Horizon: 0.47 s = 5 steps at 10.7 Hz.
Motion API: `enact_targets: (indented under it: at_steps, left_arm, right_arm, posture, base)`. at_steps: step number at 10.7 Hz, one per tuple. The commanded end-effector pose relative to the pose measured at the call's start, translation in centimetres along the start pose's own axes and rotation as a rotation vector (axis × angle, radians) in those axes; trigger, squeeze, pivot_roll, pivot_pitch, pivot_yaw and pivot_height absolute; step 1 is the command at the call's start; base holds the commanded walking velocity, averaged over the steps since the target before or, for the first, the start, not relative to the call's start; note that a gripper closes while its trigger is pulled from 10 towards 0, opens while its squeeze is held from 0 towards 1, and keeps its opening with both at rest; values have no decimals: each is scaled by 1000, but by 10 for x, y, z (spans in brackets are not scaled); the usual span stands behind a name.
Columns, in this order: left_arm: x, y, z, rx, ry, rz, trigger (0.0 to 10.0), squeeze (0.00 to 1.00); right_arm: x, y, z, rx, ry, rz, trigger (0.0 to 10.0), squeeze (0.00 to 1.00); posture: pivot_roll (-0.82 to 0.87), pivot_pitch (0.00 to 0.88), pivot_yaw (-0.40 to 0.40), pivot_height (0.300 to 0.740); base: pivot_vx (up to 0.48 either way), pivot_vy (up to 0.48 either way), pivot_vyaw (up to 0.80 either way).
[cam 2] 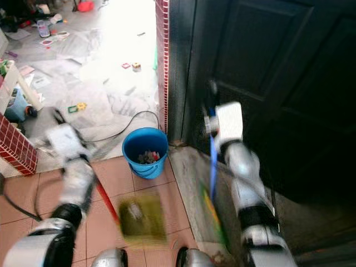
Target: Sweep floor
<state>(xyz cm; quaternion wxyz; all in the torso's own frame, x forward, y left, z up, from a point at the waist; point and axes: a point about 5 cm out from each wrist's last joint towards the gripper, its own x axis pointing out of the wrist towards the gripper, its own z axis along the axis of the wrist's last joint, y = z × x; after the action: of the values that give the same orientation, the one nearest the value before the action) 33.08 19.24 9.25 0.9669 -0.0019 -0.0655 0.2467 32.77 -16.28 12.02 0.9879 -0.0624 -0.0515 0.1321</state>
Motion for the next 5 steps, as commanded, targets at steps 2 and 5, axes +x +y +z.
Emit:
enact_targets:
  at_steps: [2,5]
  left_arm:
    - [7,-1,27,-36,-147,-33,10000,0]
    - [7,9,38,-45,-173,-9,10000,0]
  right_arm:
    - [0,9,15,28,-99,43,10000,0]
    - [0,9,16,41,-112,37,10000,0]
  posture:
    - [-156,0,1,740]
    - [-153,0,-3,740]
  base:
    - [0,0,0]
    - [0,0,0]
